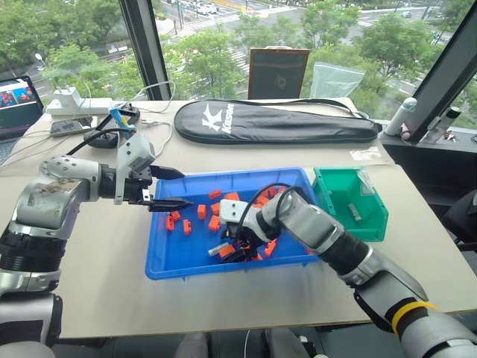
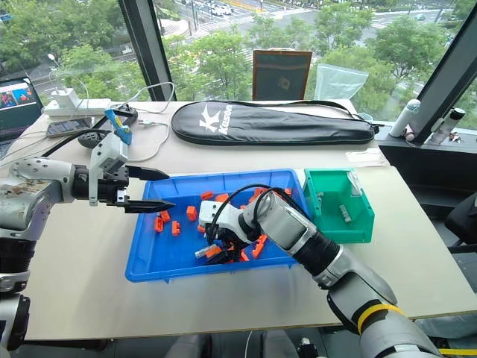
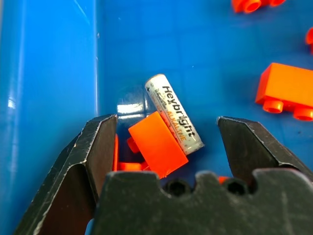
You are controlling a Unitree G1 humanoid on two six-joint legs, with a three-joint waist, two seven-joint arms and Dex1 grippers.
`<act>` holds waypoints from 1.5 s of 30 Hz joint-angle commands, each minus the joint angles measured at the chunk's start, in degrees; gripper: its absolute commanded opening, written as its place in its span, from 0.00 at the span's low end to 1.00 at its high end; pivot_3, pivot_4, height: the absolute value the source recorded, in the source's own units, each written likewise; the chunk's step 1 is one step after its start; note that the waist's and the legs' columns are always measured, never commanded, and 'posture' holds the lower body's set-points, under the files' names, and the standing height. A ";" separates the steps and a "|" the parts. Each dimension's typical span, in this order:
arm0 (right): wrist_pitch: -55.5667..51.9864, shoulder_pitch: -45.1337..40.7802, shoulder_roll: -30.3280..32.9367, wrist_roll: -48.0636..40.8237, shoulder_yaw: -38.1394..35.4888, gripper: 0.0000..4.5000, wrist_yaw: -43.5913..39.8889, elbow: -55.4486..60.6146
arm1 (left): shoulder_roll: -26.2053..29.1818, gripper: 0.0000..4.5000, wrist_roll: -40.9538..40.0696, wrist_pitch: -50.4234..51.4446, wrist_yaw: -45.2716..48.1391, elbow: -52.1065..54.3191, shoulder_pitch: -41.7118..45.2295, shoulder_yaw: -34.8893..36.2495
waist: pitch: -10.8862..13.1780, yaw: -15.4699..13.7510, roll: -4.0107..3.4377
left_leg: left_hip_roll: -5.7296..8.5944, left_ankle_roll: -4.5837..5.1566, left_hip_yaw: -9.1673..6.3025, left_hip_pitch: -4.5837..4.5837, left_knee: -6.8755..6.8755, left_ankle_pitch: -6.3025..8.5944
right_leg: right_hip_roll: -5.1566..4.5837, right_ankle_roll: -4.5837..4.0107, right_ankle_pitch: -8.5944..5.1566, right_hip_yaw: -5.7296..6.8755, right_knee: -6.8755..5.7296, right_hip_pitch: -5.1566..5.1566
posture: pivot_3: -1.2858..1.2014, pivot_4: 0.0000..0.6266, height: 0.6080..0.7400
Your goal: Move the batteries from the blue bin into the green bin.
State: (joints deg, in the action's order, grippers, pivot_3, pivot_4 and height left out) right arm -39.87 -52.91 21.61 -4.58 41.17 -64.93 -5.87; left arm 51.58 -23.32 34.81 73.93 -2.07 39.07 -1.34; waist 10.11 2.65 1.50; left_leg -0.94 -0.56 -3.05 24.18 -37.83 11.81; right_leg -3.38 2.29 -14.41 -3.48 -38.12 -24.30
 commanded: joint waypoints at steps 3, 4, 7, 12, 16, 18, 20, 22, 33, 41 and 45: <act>4.60 -0.52 -1.15 3.50 0.69 0.62 -0.79 -2.62 | 0.26 1.00 -0.18 -1.02 -0.71 1.47 0.54 1.07 | 0.00 0.04 0.00 | -0.01 0.00 0.00 -0.03 0.00 0.00 | 0.00 0.00 0.00 0.00 -0.01 0.01 | 0.52 0.24 1.00; 4.70 -0.51 -1.48 3.45 0.10 0.53 -0.72 -2.68 | 0.23 1.00 -0.20 -1.01 -0.80 1.54 0.49 1.06 | 0.00 0.04 0.00 | -0.01 0.00 0.00 -0.03 0.00 0.00 | 0.01 0.00 0.00 0.00 -0.02 0.01 | 0.52 0.24 1.00; 4.86 -0.80 -1.81 3.76 -1.43 0.33 -0.41 -2.62 | -0.04 1.00 -0.05 -1.16 -1.13 1.18 0.71 0.84 | 0.00 0.04 0.00 | 0.00 0.00 0.00 -0.03 0.00 0.00 | 0.00 0.00 0.00 0.00 -0.02 0.01 | 0.52 0.24 1.00; 1.66 -1.90 -0.22 1.67 -7.30 0.33 0.15 1.34 | -0.72 1.00 0.33 -1.44 -1.43 0.52 1.43 0.44 | 0.00 -0.03 0.00 | 0.01 0.00 -0.01 -0.01 0.00 0.00 | 0.00 0.00 0.00 0.00 -0.02 0.01 | 0.52 0.24 1.00; -3.04 -2.23 2.36 -0.79 -13.66 0.33 0.85 6.14 | -1.37 1.00 0.83 -1.73 -1.30 0.07 1.94 0.10 | 0.00 -0.15 0.00 | 0.01 0.00 -0.03 0.02 0.00 0.00 | -0.01 0.00 0.00 0.00 0.00 0.00 | 0.52 0.24 1.00; -6.17 -1.81 5.32 -1.95 -17.12 0.33 0.82 9.20 | -1.69 1.00 1.01 -1.91 -1.09 -0.28 2.36 -0.12 | 0.00 -0.17 0.00 | 0.02 0.00 -0.02 0.02 0.00 0.00 | -0.01 0.00 0.00 0.00 0.00 0.00 | 0.52 0.24 1.00; -9.45 -0.56 9.56 -2.74 -20.08 0.33 0.71 12.25 | -2.09 1.00 1.25 -2.29 -0.85 -0.87 2.93 -0.50 | 0.00 -0.28 0.00 | 0.02 0.00 -0.02 0.04 0.00 0.00 | -0.02 0.00 0.00 0.00 0.00 -0.01 | 0.52 0.24 1.00; -11.38 1.55 14.11 -2.80 -21.38 0.33 0.76 14.71 | -2.51 1.00 1.50 -2.69 -0.71 -1.57 3.52 -0.90 | 0.00 -0.42 0.00 | 0.05 0.00 -0.02 0.05 0.00 0.00 | -0.04 0.00 0.00 0.00 0.03 0.01 | 0.52 0.24 1.00; -17.90 12.69 23.79 -3.86 -26.10 0.33 7.20 20.93 | -4.65 1.00 2.99 -4.68 0.87 -5.12 6.55 -2.99 | 0.00 0.13 0.01 | 0.03 0.00 0.05 0.03 0.00 0.00 | -0.02 0.00 0.00 -0.09 0.02 -0.01 | 0.52 0.24 1.00; -16.93 12.61 18.11 -3.45 -25.48 0.33 14.76 18.11 | -5.23 1.00 3.43 -5.38 1.43 -6.13 7.15 -3.43 | 0.00 0.03 0.01 | 0.04 0.00 0.07 0.02 0.00 0.00 | -0.02 0.00 0.00 -0.10 0.03 0.00 | 0.52 0.24 1.00; -16.81 13.22 16.60 -3.23 -24.18 0.33 16.21 17.88 | -5.17 1.00 3.55 -5.36 1.44 -5.95 6.96 -3.24 | 0.00 -0.12 0.01 | 0.06 0.00 0.06 0.05 0.00 0.00 | -0.03 0.00 0.00 -0.11 0.05 0.00 | 0.52 0.24 1.00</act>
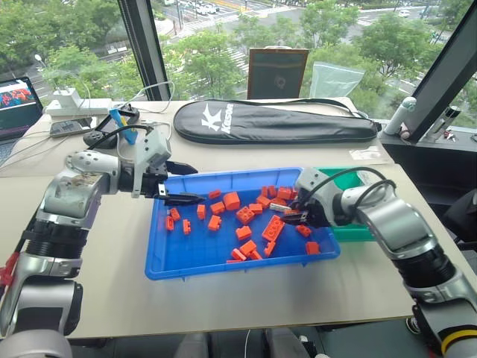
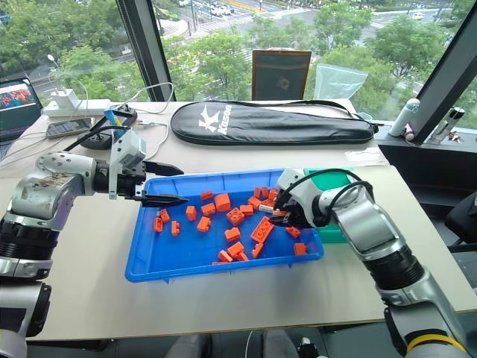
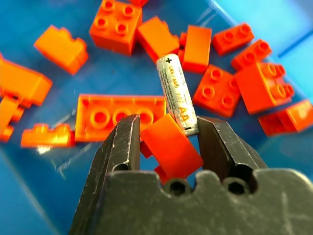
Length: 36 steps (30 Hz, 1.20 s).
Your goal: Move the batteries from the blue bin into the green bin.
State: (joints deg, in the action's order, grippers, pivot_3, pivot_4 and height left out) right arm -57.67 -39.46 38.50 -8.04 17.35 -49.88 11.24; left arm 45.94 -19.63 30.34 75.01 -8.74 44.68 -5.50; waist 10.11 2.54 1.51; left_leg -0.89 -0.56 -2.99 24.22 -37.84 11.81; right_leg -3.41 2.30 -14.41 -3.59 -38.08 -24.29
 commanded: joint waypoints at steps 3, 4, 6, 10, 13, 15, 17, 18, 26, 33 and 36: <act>0.90 -0.18 -1.65 -0.15 -0.29 0.33 2.12 0.09 | 0.87 1.00 -0.15 -0.76 0.28 1.08 0.90 1.28 | 0.00 -0.02 0.00 | 0.00 0.00 0.00 0.00 0.00 0.00 | -0.01 0.00 0.00 0.00 0.00 0.00 | 0.52 0.24 1.00; 0.90 -0.21 -2.09 -0.25 -0.22 0.44 2.36 -0.14 | 0.91 1.00 -0.15 -0.73 0.21 1.15 0.81 1.33 | 0.00 -0.02 0.00 | 0.00 0.00 0.00 0.00 0.00 0.00 | -0.01 0.00 0.00 0.00 0.00 0.01 | 0.52 0.24 1.00; 0.95 -0.42 -2.92 -0.32 -0.05 0.59 2.80 -0.53 | 0.92 1.00 -0.18 -0.64 0.04 1.29 0.67 1.40 | 0.00 0.00 0.00 | 0.00 0.00 0.00 -0.01 0.00 0.00 | 0.00 0.00 0.00 0.00 0.00 0.00 | 0.52 0.24 1.00; 0.92 -0.94 -3.26 -0.50 0.01 0.90 2.78 -0.48 | 0.91 1.00 -0.20 -0.59 -0.10 1.34 0.59 1.44 | 0.00 0.02 0.00 | 0.00 0.00 0.00 -0.01 0.00 0.00 | 0.00 0.00 0.00 0.00 -0.01 0.00 | 0.52 0.24 1.00; 0.79 -1.59 -2.45 -0.53 -0.21 0.98 2.40 0.31 | 0.85 1.00 -0.16 -0.64 -0.16 1.20 0.68 1.40 | 0.00 -0.01 0.00 | 0.00 0.00 0.00 -0.01 0.00 0.00 | 0.00 0.00 0.00 0.00 0.00 0.01 | 0.52 0.24 1.00; 0.73 -2.49 -2.02 -0.62 -0.73 0.98 2.27 1.30 | 0.84 1.00 -0.16 -0.69 -0.16 1.16 0.67 1.42 | 0.00 0.01 0.00 | 0.00 0.00 0.00 -0.01 0.00 0.00 | 0.00 0.00 0.00 0.00 -0.01 0.00 | 0.52 0.24 1.00; 0.82 -3.26 -2.26 -1.11 -1.27 0.98 2.17 1.78 | 0.82 1.00 -0.16 -0.76 -0.16 1.12 0.65 1.42 | 0.00 0.09 0.00 | 0.00 0.00 0.00 -0.01 0.00 0.00 | 0.00 0.00 0.00 0.00 -0.01 0.00 | 0.52 0.24 1.00; 0.93 -4.03 -2.89 -1.38 -1.53 0.98 2.29 1.46 | 0.73 1.00 -0.12 -0.84 -0.18 0.97 0.74 1.38 | 0.00 0.13 0.00 | -0.01 0.00 0.00 -0.01 0.00 0.00 | 0.01 0.00 0.00 0.00 -0.01 -0.01 | 0.52 0.24 1.00; 0.66 -9.08 -5.66 -1.61 1.21 0.87 1.67 -5.53 | 0.31 1.00 -0.01 -1.04 -0.17 0.57 1.08 1.16 | 0.00 0.00 0.00 | -0.01 0.00 0.00 -0.01 0.00 0.00 | 0.01 0.00 0.00 0.00 -0.01 0.00 | 0.52 0.24 1.00; 3.19 -12.98 -5.75 1.35 7.05 0.54 -0.63 -14.71 | 0.66 1.00 -0.24 -0.74 -0.43 1.42 0.25 1.69 | 0.00 0.01 0.00 | 0.01 0.00 0.00 -0.01 0.00 0.00 | 0.00 0.00 0.00 0.00 -0.01 0.00 | 0.52 0.24 1.00; 3.21 -14.00 -5.30 1.99 8.57 0.54 -2.22 -15.93 | 0.91 1.00 -0.47 -0.42 -0.61 2.18 -0.40 1.97 | 0.00 0.06 -0.01 | 0.00 0.00 0.00 -0.01 0.00 0.00 | 0.00 0.00 0.00 0.00 -0.01 -0.01 | 0.52 0.24 1.00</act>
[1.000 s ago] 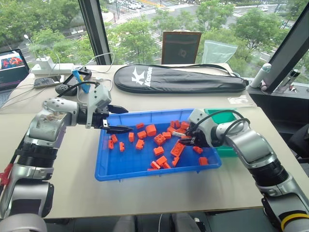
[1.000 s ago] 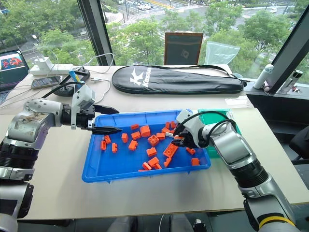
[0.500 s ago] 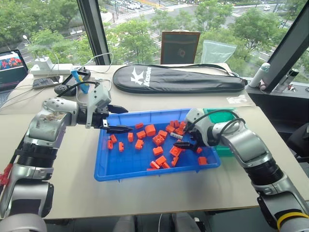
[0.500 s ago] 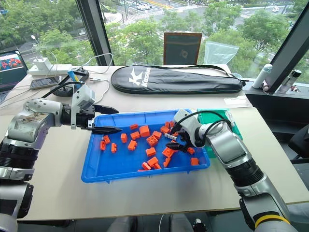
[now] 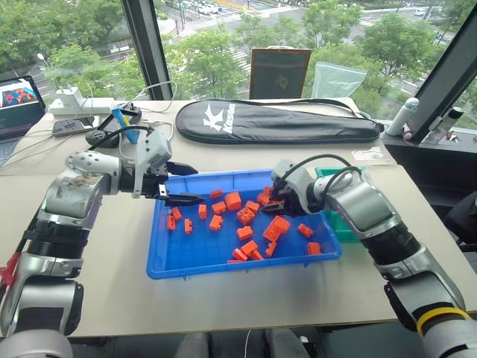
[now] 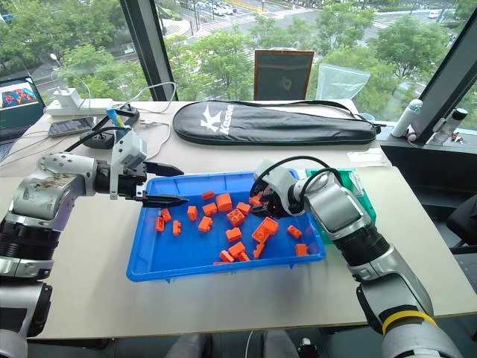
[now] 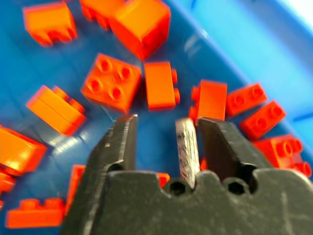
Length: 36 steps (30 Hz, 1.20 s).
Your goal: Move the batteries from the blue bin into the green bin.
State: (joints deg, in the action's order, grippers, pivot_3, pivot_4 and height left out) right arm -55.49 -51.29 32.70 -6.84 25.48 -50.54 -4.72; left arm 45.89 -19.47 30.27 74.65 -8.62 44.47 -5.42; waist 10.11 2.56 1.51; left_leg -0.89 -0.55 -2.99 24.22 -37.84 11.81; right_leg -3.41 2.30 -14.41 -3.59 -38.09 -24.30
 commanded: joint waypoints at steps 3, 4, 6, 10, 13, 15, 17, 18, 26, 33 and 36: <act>2.43 -3.42 -0.94 1.96 1.13 0.54 -1.34 -3.69 | 1.16 1.00 -0.82 0.18 -0.69 2.73 -0.74 2.23 | 0.00 0.15 0.00 | -0.01 0.00 0.00 0.00 0.00 0.00 | 0.01 0.00 0.00 0.00 -0.01 -0.02 | 0.52 0.24 1.00; 2.91 -3.74 -1.45 2.38 1.30 0.54 -1.34 -5.10 | 1.25 1.00 -0.88 0.28 -0.80 2.93 -0.94 2.31 | 0.00 0.17 0.00 | -0.01 0.00 0.00 0.00 0.00 0.00 | 0.01 0.00 0.00 0.00 -0.01 -0.02 | 0.52 0.24 1.00; 3.66 -4.00 -2.03 3.13 1.58 0.54 -1.54 -6.95 | 1.47 1.00 -1.03 0.54 -0.96 3.50 -1.38 2.49 | 0.00 0.15 0.00 | -0.01 0.00 0.00 -0.01 0.00 0.00 | 0.01 0.00 0.00 0.00 -0.01 -0.01 | 0.52 0.24 1.00; 4.68 -4.20 -3.23 3.93 1.69 0.54 -2.16 -9.43 | 1.72 1.00 -1.24 0.97 -1.30 4.16 -1.94 2.81 | 0.00 0.09 0.00 | 0.00 0.00 0.00 0.00 0.00 0.00 | 0.00 0.00 0.00 0.00 -0.01 -0.01 | 0.52 0.24 1.00; 4.94 -4.07 -4.23 4.46 1.83 0.39 -2.13 -11.42 | 1.92 1.00 -1.49 1.29 -1.50 4.70 -2.28 2.96 | 0.00 0.08 0.00 | -0.01 0.00 -0.01 -0.01 0.00 0.00 | 0.00 0.00 0.00 0.00 -0.01 0.00 | 0.52 0.24 1.00; 5.35 -3.87 -4.66 4.92 1.93 0.25 -2.03 -12.84 | 1.97 1.00 -1.67 1.43 -1.59 4.89 -2.35 2.98 | 0.00 0.09 0.00 | -0.01 0.00 -0.01 -0.01 0.00 0.00 | 0.00 0.00 0.00 0.00 -0.02 0.00 | 0.52 0.24 1.00; 5.62 -3.68 -4.93 5.00 1.36 0.10 -1.72 -13.11 | 1.91 1.00 -1.73 1.41 -1.51 4.83 -2.26 2.83 | 0.00 0.09 0.00 | -0.01 0.00 -0.01 -0.03 0.00 0.00 | 0.01 0.00 0.00 0.00 -0.03 0.01 | 0.52 0.24 1.00; 5.38 -3.71 -4.98 4.64 0.54 0.05 -1.58 -12.51 | 1.78 1.00 -1.69 1.31 -1.40 4.61 -2.11 2.68 | 0.00 0.10 0.00 | -0.02 0.00 -0.01 -0.04 0.00 0.00 | 0.01 0.00 0.00 0.00 -0.03 0.01 | 0.52 0.24 1.00; -3.00 -4.18 -1.09 -0.90 -8.62 0.05 -2.48 0.77 | -0.08 1.00 -1.16 -0.08 -0.64 2.14 0.15 1.33 | 0.01 -0.02 -0.01 | 0.00 0.00 -0.02 0.03 0.00 0.00 | 0.00 0.00 0.00 0.00 -0.02 -0.03 | 0.52 0.24 1.00; -11.25 -2.05 8.45 -5.24 -20.73 0.05 0.11 11.52 | -2.52 1.00 -0.18 -2.18 0.50 -1.34 2.78 -0.25 | 0.01 -0.37 -0.01 | 0.03 0.00 -0.02 0.03 0.00 0.00 | -0.02 0.00 0.00 0.00 0.02 0.02 | 0.52 0.24 1.00; -12.44 1.18 15.96 -4.32 -25.60 0.05 2.24 12.82 | -3.98 1.00 0.54 -3.53 1.41 -3.50 4.26 -1.16 | 0.01 -0.85 -0.01 | 0.04 0.00 -0.02 0.05 0.00 0.00 | -0.02 0.00 0.00 0.00 0.04 0.02 | 0.52 0.24 1.00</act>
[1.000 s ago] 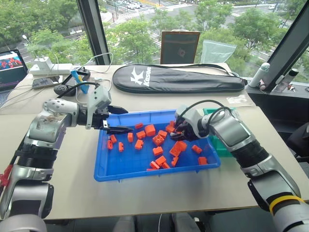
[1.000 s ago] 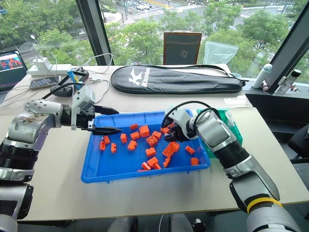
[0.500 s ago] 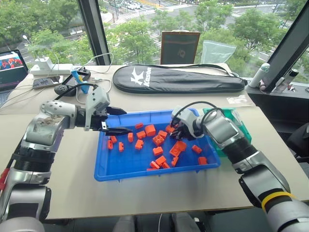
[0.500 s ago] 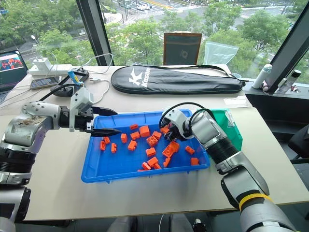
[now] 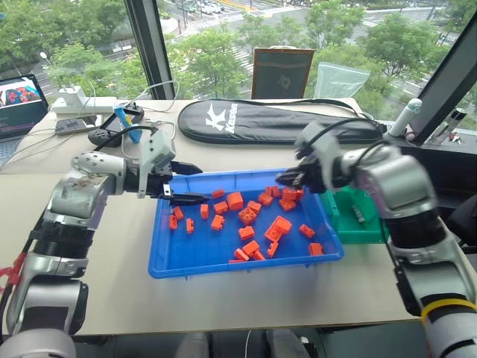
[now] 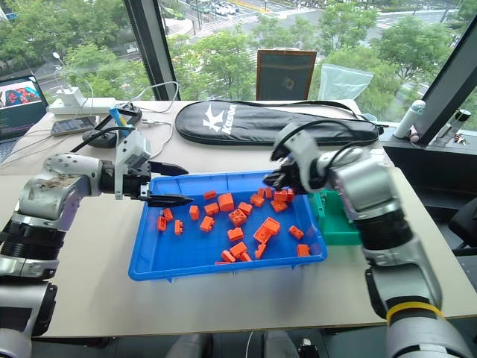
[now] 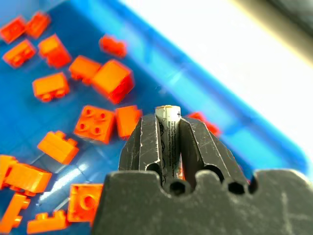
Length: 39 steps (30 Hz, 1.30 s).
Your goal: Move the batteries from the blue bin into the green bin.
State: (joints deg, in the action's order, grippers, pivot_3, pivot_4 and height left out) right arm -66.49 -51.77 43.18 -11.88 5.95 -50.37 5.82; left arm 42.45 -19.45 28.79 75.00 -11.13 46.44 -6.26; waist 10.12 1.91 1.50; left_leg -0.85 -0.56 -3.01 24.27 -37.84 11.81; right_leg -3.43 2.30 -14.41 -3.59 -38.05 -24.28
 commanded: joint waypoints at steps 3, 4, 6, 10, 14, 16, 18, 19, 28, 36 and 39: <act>-2.39 4.65 8.60 -0.80 -8.16 0.05 2.57 3.05 | -1.35 1.00 0.96 -2.97 1.60 -2.53 3.24 -0.65 | 0.00 -0.10 0.00 | 0.02 0.00 0.07 0.00 0.00 0.00 | -0.03 0.00 0.00 -0.07 0.04 -0.01 | 0.52 0.24 1.00; -2.50 5.22 9.01 -1.20 -8.65 0.05 2.79 2.98 | -1.61 1.00 1.12 -3.17 1.68 -2.95 3.52 -0.75 | 0.00 0.25 0.00 | 0.01 0.00 0.09 -0.01 0.00 0.00 | -0.02 0.00 0.00 -0.07 0.03 -0.01 | 0.52 0.24 1.00; -2.56 7.48 9.63 -1.00 -9.42 0.05 4.10 2.30 | -2.32 1.00 1.48 -3.62 1.89 -3.86 4.05 -0.97 | 0.00 0.80 0.00 | -0.02 0.01 0.09 -0.05 0.00 0.00 | 0.02 0.00 0.00 -0.11 0.00 -0.01 | 0.52 0.24 1.00; -2.01 9.67 8.01 -1.84 -10.91 0.05 6.33 1.06 | -3.30 1.00 2.06 -4.07 1.84 -5.22 4.92 -1.17 | 0.00 1.01 0.00 | -0.03 0.01 0.11 -0.10 0.00 0.00 | 0.04 0.00 0.00 -0.16 -0.06 0.01 | 0.52 0.24 1.00; -1.14 10.93 6.53 -2.44 -11.81 0.40 8.13 0.20 | -3.69 1.00 2.64 -4.29 1.32 -6.42 5.46 -0.90 | 0.01 0.79 -0.02 | 0.00 0.01 0.12 -0.07 0.00 0.00 | 0.03 0.00 0.00 -0.19 -0.05 -0.01 | 0.52 0.24 1.00; -0.41 10.74 6.33 -2.76 -12.98 0.54 9.11 -0.25 | -3.90 1.00 3.49 -5.18 0.33 -7.24 5.71 -0.70 | 0.01 0.65 -0.02 | 0.00 0.01 0.12 -0.06 0.00 0.00 | 0.02 0.00 0.00 -0.19 -0.02 0.00 | 0.52 0.24 1.00; 1.31 10.82 6.90 -2.60 -14.03 0.69 9.79 -0.64 | -4.25 1.00 4.14 -5.96 -0.87 -8.21 6.19 -0.48 | 0.01 0.56 -0.02 | 0.03 0.01 0.12 -0.03 0.00 0.00 | 0.00 0.00 0.00 -0.19 -0.01 0.00 | 0.52 0.24 1.00; 2.68 10.99 7.09 -2.41 -14.72 0.78 10.30 -0.77 | -4.47 1.00 4.37 -6.44 -1.43 -8.62 6.44 -0.20 | 0.01 0.50 -0.02 | 0.02 0.01 0.12 -0.03 0.00 0.00 | 0.00 0.01 0.00 -0.19 -0.01 0.00 | 0.52 0.24 1.00; 23.24 20.49 5.24 -3.91 -25.63 0.99 10.36 4.30 | -6.29 1.00 3.46 -10.19 -10.58 -12.00 7.70 6.18 | 0.01 0.48 -0.02 | 0.03 0.01 0.11 -0.01 -0.01 0.00 | -0.01 0.02 0.01 -0.19 0.03 0.01 | 0.52 0.24 1.00; 24.32 30.85 5.25 -10.04 -32.38 0.99 6.15 7.93 | -3.88 1.00 1.45 -8.56 -14.54 -8.59 2.46 12.37 | 0.01 0.59 -0.02 | 0.02 0.01 0.09 -0.10 -0.01 0.00 | 0.01 0.03 0.01 -0.22 -0.02 0.10 | 0.52 0.24 1.00; 24.20 34.69 4.67 -12.48 -35.43 0.99 6.05 9.10 | -2.87 1.00 0.58 -7.52 -16.32 -6.36 -0.98 14.62 | 0.01 0.54 -0.02 | 0.03 0.01 0.10 -0.07 -0.01 0.00 | -0.01 0.03 0.01 -0.22 0.01 0.07 | 0.52 0.24 1.00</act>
State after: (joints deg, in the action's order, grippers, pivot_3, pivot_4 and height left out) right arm -43.11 -17.36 47.28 -22.08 -25.33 -44.03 11.93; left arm 38.54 -17.37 20.61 59.98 -21.00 46.01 5.91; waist 10.13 2.45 1.48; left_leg -0.82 -0.55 -2.90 24.19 -37.85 11.81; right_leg -3.45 2.33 -14.40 -3.81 -38.07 -24.19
